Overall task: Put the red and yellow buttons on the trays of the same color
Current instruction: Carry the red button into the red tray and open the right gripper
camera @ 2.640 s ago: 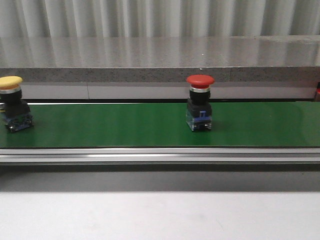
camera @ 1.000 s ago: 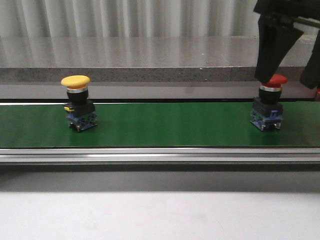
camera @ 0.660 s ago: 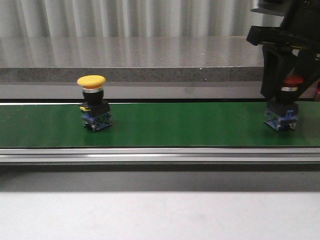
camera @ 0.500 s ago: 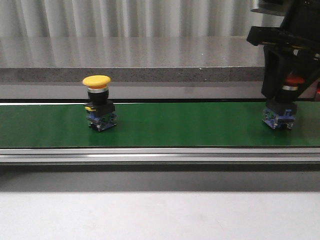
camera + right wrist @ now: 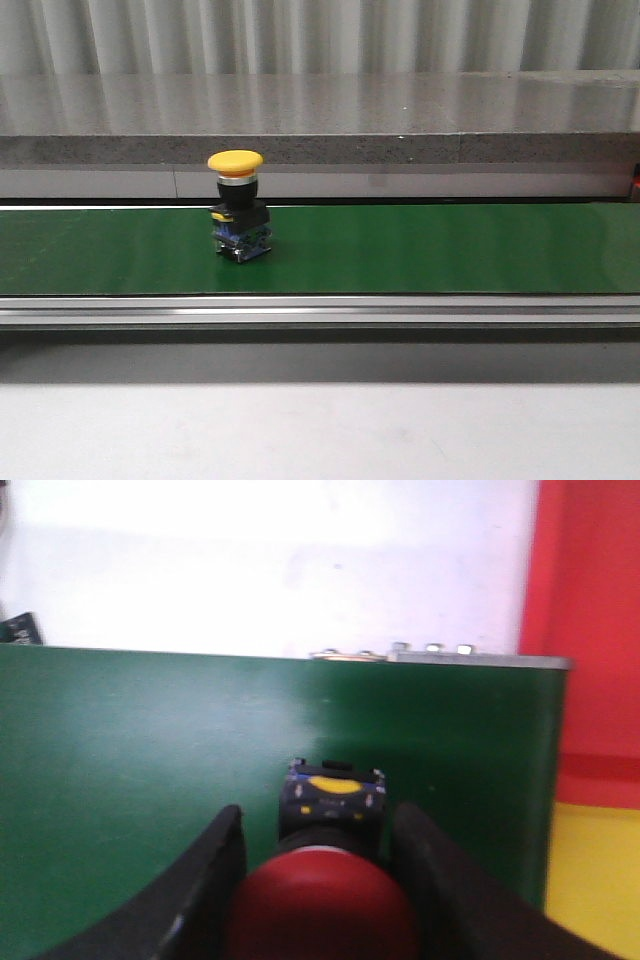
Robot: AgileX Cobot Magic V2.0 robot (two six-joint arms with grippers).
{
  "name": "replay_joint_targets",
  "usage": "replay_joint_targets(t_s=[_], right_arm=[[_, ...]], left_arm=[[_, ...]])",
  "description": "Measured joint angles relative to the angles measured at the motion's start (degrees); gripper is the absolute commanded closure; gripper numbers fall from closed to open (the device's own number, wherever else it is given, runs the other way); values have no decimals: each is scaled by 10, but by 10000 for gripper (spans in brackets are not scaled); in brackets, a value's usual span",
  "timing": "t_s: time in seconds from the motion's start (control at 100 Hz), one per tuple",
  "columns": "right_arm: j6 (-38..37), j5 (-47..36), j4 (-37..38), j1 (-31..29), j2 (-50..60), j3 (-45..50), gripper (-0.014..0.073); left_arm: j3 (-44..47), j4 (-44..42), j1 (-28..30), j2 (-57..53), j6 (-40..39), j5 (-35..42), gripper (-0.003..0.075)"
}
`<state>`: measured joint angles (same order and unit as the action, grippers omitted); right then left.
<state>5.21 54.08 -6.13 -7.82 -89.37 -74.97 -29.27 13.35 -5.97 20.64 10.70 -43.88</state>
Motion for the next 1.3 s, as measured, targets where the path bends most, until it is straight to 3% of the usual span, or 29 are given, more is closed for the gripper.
replay_joint_targets(t_s=[0.3,0.51,0.97,1.3], right_arm=[[0,-39,1,-108,-1,-1,453],[0,-24,2,-165,-59,-64,453],[0,7,-10,-171,-236,-224,453],[0,-5,-50,-171,-314,-262,451]], left_arm=[[0,0,0,0,0,0,740],[0,0,0,0,0,0,740],[0,0,0,0,0,0,740],[0,0,0,0,0,0,740]])
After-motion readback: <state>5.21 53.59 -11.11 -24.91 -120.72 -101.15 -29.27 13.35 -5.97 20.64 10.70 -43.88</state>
